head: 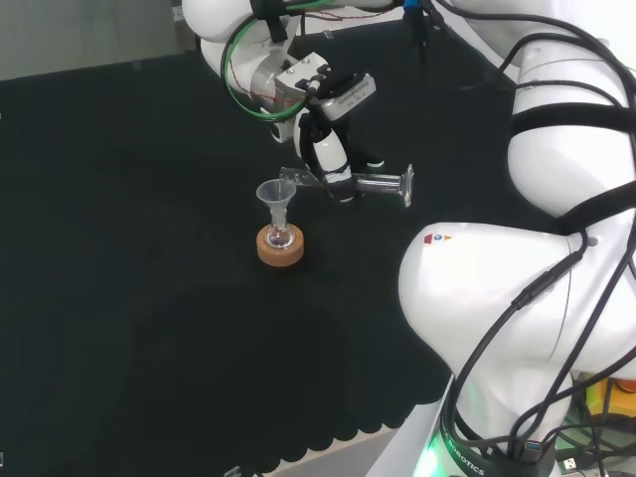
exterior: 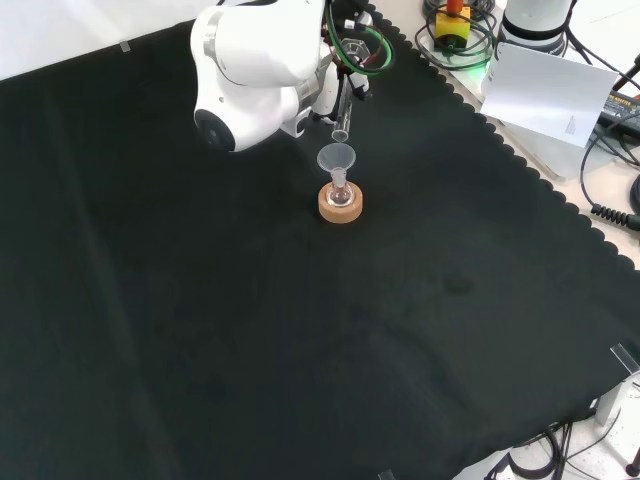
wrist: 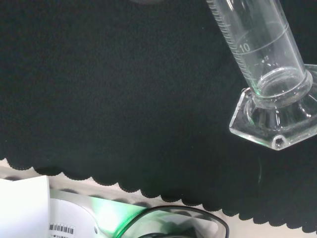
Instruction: Pour the water from the graduated cylinder into the round-bottom flask.
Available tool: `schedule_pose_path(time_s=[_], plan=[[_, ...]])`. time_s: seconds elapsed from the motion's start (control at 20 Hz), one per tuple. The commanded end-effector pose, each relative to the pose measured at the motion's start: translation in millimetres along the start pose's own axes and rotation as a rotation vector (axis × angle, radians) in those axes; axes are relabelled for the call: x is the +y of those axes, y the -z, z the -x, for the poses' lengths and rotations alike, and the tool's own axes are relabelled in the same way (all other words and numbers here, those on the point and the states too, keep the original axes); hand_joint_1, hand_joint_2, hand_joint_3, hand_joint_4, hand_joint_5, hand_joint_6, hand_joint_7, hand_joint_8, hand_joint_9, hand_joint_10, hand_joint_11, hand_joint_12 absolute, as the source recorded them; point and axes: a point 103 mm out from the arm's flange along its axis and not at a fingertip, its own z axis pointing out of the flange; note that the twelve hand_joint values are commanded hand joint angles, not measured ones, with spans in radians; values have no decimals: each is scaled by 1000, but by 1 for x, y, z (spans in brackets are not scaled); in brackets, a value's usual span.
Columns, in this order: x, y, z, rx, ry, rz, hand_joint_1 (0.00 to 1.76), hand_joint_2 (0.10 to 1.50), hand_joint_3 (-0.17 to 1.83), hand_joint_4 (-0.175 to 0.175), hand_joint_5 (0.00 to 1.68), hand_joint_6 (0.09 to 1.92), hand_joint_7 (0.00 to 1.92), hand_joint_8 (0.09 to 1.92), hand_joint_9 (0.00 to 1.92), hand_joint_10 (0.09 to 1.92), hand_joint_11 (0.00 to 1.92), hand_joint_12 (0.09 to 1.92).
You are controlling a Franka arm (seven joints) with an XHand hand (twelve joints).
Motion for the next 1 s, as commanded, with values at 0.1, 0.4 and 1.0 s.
schedule_pose_path(time_s=[0.1, 0.4, 1.0], plan=[[0, 0, 0, 1, 3, 0, 1114, 1153, -1, -114, 918, 1097, 1274, 352, 1502, 87, 1408, 686], [1, 2, -3, 0, 13, 15, 1114, 1153, -1, -114, 918, 1097, 1275, 350, 1502, 87, 1409, 685], [-8, 19, -20, 0, 86, 326, 1114, 1153, 0, -115, 916, 1098, 1270, 344, 1499, 87, 1405, 682]])
